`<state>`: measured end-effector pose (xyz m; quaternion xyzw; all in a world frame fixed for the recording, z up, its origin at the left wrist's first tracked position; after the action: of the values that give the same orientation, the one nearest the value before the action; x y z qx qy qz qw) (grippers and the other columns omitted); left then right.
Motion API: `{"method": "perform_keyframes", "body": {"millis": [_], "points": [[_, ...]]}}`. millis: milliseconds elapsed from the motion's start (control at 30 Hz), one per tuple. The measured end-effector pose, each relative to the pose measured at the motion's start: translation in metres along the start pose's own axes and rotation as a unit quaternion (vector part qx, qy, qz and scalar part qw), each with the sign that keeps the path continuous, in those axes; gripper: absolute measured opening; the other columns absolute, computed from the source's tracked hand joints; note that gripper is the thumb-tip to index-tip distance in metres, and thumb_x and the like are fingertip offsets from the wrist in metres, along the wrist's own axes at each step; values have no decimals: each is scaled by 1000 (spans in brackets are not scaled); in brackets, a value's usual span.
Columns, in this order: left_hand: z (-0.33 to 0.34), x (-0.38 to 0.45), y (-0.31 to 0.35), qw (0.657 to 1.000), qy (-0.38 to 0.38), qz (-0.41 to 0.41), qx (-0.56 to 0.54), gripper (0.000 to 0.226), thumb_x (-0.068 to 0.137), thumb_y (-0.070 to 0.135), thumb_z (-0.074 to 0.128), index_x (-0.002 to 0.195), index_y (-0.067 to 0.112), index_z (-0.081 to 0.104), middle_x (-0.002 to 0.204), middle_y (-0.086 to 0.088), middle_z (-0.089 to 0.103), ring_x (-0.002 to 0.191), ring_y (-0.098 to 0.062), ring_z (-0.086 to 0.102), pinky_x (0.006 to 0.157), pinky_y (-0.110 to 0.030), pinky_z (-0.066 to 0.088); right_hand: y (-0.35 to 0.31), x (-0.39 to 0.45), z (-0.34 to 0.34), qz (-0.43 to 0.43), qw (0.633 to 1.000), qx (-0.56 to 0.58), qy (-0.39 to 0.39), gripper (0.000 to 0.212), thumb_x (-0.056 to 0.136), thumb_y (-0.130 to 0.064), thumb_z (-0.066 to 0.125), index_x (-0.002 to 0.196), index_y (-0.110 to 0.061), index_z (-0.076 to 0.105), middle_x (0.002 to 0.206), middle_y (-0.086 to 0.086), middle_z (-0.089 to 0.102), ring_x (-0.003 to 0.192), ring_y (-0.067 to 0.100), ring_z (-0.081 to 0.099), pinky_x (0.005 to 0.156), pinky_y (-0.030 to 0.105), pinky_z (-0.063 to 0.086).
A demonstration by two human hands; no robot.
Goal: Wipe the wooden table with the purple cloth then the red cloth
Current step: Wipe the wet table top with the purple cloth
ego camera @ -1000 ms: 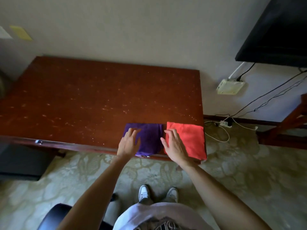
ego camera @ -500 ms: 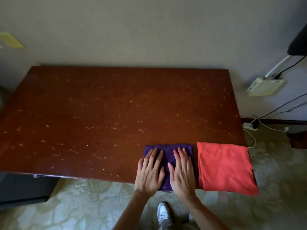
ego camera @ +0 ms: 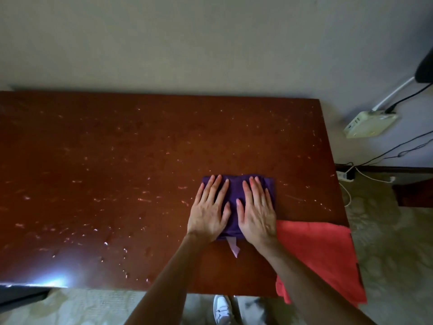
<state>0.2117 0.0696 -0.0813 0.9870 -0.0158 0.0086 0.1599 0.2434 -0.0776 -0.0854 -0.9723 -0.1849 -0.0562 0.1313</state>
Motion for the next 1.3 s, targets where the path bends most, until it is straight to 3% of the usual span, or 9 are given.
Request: {"method": "perform_keyframes", "body": {"millis": [400,600,800,967,1300], "points": [[7,251,-1,998,37,45,16,64,102,47,26,158,18,32,164,-9,33,155,-23,22,127,-44,16,108,224,10,19,1000,22,6,64,104,-47,25,156,-13,40,165,8,36,155,24,29,125,47,27],[11,315,3,997,56,43,32,66,100,47,25,157,16,35,161,-10,37,154,-25,25,127,-45,16,137,278,15,16,999,22,19,64,104,-47,23,156,-16,40,165,8,36,155,24,28,124,47,26],[14,287,21,997,49,33,42,66,101,45,22,158,15,31,164,-13,32,155,-27,22,127,-49,17,137,246,6,8,999,33,11,62,105,-45,24,157,-15,38,166,8,35,155,24,28,125,49,28],[27,216,69,998,29,48,38,64,102,44,22,160,15,26,166,-11,27,156,-26,16,127,-49,16,153,159,-10,5,1000,10,-6,61,107,-46,25,159,-16,34,167,7,32,156,23,25,125,49,29],[50,100,138,997,7,65,50,63,102,43,31,159,14,30,164,-12,32,154,-28,24,122,-50,17,174,28,-43,-23,999,-40,-4,63,104,-48,36,155,-12,43,162,9,41,149,24,39,117,45,40]]}}
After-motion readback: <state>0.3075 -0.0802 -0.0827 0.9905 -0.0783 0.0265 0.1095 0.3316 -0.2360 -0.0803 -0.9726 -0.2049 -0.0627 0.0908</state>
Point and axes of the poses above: each hand's wrist, its own x-axis towards the middle knuckle, its own z-axis out of the palm, y = z × x, the point moved 5 cm from there along x, towards the middle knuckle
